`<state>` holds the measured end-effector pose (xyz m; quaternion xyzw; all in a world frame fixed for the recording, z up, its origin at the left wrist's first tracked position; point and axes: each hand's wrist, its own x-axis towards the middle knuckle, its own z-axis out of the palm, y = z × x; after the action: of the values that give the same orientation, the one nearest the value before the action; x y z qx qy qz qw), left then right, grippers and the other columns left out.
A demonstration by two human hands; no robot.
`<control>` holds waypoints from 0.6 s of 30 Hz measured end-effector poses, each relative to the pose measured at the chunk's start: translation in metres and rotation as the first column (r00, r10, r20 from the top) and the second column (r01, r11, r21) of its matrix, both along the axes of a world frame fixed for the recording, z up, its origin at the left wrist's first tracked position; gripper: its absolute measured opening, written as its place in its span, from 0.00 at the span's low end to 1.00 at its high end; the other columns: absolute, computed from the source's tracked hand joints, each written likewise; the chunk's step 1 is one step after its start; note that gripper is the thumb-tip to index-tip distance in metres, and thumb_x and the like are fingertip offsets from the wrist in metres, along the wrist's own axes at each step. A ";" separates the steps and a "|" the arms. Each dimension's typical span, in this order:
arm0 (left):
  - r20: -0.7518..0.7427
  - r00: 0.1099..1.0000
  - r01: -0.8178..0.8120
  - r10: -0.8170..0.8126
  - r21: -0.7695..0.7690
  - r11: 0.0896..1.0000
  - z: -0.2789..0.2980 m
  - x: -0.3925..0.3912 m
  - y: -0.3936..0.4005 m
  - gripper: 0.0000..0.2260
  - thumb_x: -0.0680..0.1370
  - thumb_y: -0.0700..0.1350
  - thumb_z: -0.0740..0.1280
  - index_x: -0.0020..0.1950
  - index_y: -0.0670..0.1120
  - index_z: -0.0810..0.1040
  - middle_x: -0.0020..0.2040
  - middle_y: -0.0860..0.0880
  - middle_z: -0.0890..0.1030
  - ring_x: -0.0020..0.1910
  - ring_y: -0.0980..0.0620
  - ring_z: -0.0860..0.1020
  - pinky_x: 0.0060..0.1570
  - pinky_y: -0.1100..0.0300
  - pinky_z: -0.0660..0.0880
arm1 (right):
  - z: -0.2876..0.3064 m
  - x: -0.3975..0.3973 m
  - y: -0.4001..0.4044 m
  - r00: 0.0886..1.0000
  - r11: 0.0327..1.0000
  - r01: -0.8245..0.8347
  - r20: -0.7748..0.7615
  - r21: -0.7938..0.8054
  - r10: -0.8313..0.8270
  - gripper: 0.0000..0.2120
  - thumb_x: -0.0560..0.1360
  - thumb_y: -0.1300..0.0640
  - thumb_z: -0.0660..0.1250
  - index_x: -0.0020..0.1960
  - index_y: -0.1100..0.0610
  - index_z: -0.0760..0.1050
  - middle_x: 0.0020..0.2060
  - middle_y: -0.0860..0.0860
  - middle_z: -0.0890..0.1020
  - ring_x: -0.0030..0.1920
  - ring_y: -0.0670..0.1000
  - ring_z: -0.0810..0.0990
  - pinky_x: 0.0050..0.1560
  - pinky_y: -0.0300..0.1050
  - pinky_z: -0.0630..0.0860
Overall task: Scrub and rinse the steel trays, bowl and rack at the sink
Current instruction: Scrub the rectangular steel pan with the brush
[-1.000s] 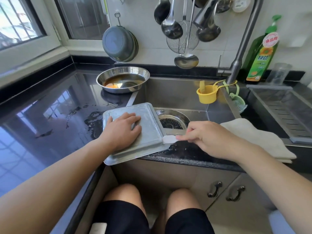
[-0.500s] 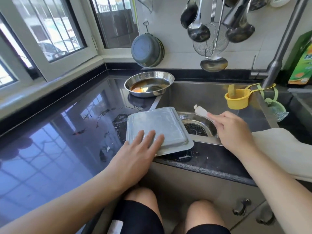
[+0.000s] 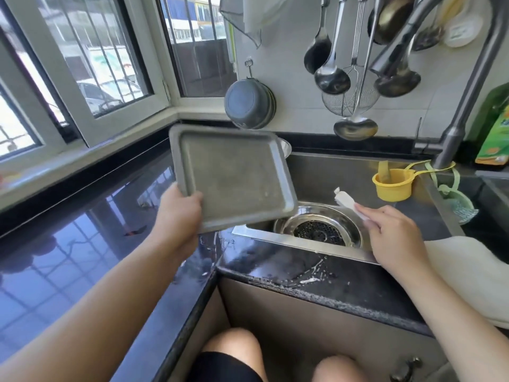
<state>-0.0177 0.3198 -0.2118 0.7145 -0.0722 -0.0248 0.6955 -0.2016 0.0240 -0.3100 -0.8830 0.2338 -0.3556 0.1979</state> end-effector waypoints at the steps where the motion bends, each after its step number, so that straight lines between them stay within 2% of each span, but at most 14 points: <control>1: -0.119 0.992 0.029 -0.035 -0.055 0.998 -0.008 -0.002 -0.001 0.15 0.81 0.27 0.58 0.50 0.45 0.77 0.49 0.43 0.83 0.43 0.44 0.82 0.35 0.49 0.83 | -0.001 0.001 -0.001 1.000 1.000 0.013 -0.003 -0.005 -0.013 0.18 0.79 0.68 0.67 0.65 0.53 0.82 0.45 0.50 0.79 0.47 0.58 0.78 0.46 0.52 0.74; 3: -0.339 0.935 0.069 -0.106 -0.121 0.990 -0.023 -0.007 -0.002 0.16 0.81 0.25 0.56 0.54 0.43 0.76 0.51 0.38 0.82 0.43 0.39 0.82 0.24 0.44 0.81 | -0.001 0.002 -0.003 0.999 0.999 0.038 -0.008 -0.015 -0.039 0.19 0.78 0.68 0.68 0.64 0.53 0.82 0.45 0.50 0.80 0.47 0.58 0.78 0.46 0.50 0.73; 5: -0.488 0.858 0.110 -0.162 -0.134 0.985 -0.037 -0.006 -0.002 0.15 0.82 0.26 0.56 0.61 0.40 0.74 0.54 0.35 0.81 0.46 0.36 0.82 0.25 0.40 0.81 | -0.001 0.002 -0.002 0.999 0.999 0.035 -0.001 -0.026 -0.035 0.18 0.77 0.68 0.69 0.64 0.53 0.83 0.44 0.47 0.78 0.46 0.56 0.77 0.47 0.48 0.71; 8: -0.590 0.777 0.176 -0.219 -0.131 0.976 -0.048 0.000 -0.003 0.12 0.83 0.28 0.57 0.64 0.37 0.73 0.53 0.35 0.82 0.47 0.37 0.82 0.28 0.40 0.82 | 0.001 0.002 0.000 0.999 0.999 0.031 -0.027 -0.017 -0.032 0.18 0.77 0.68 0.70 0.64 0.53 0.83 0.41 0.44 0.75 0.44 0.51 0.74 0.47 0.45 0.69; 10: -0.588 0.768 0.260 -0.254 -0.076 0.963 -0.048 0.004 -0.001 0.11 0.82 0.28 0.59 0.63 0.36 0.75 0.51 0.36 0.83 0.46 0.39 0.83 0.30 0.44 0.84 | 0.001 0.003 0.001 0.997 0.999 0.040 -0.063 -0.020 -0.041 0.19 0.77 0.67 0.69 0.64 0.52 0.82 0.41 0.43 0.75 0.43 0.49 0.73 0.48 0.44 0.68; 12: -0.513 0.820 0.351 -0.253 0.103 0.931 -0.045 0.013 0.005 0.09 0.82 0.30 0.61 0.58 0.38 0.77 0.49 0.39 0.83 0.43 0.41 0.83 0.35 0.44 0.85 | 0.000 0.003 0.000 0.995 0.998 0.051 -0.088 -0.029 -0.053 0.19 0.77 0.67 0.69 0.65 0.52 0.82 0.43 0.44 0.76 0.44 0.49 0.74 0.48 0.44 0.69; 14: -0.363 0.901 0.367 -0.237 0.346 0.863 -0.043 0.028 0.016 0.05 0.82 0.36 0.62 0.54 0.42 0.76 0.47 0.40 0.82 0.38 0.43 0.83 0.34 0.44 0.85 | 0.000 0.002 -0.001 0.993 0.997 0.063 -0.100 -0.037 -0.066 0.20 0.77 0.68 0.69 0.65 0.52 0.82 0.45 0.46 0.78 0.45 0.50 0.75 0.49 0.43 0.71; 16: -0.157 0.961 0.274 -0.226 0.616 0.738 -0.046 0.043 0.032 0.05 0.82 0.47 0.63 0.54 0.48 0.75 0.45 0.42 0.84 0.33 0.44 0.83 0.33 0.50 0.82 | 0.002 0.002 0.002 0.991 0.996 0.072 -0.106 -0.049 -0.077 0.20 0.77 0.68 0.69 0.66 0.52 0.81 0.45 0.47 0.79 0.45 0.51 0.75 0.48 0.42 0.70; 18: 0.066 0.963 0.097 -0.262 0.821 0.563 -0.054 0.053 0.050 0.09 0.82 0.56 0.61 0.52 0.53 0.76 0.42 0.48 0.84 0.39 0.46 0.82 0.39 0.53 0.77 | 0.013 0.010 0.011 0.991 0.995 0.071 -0.105 -0.065 -0.078 0.20 0.78 0.67 0.69 0.66 0.52 0.81 0.45 0.48 0.79 0.45 0.52 0.76 0.47 0.43 0.71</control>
<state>0.0353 0.3703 -0.2655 0.9404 -0.1879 -0.0611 0.2767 -0.1920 0.0347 -0.2966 -0.8972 0.2661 -0.3215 0.1445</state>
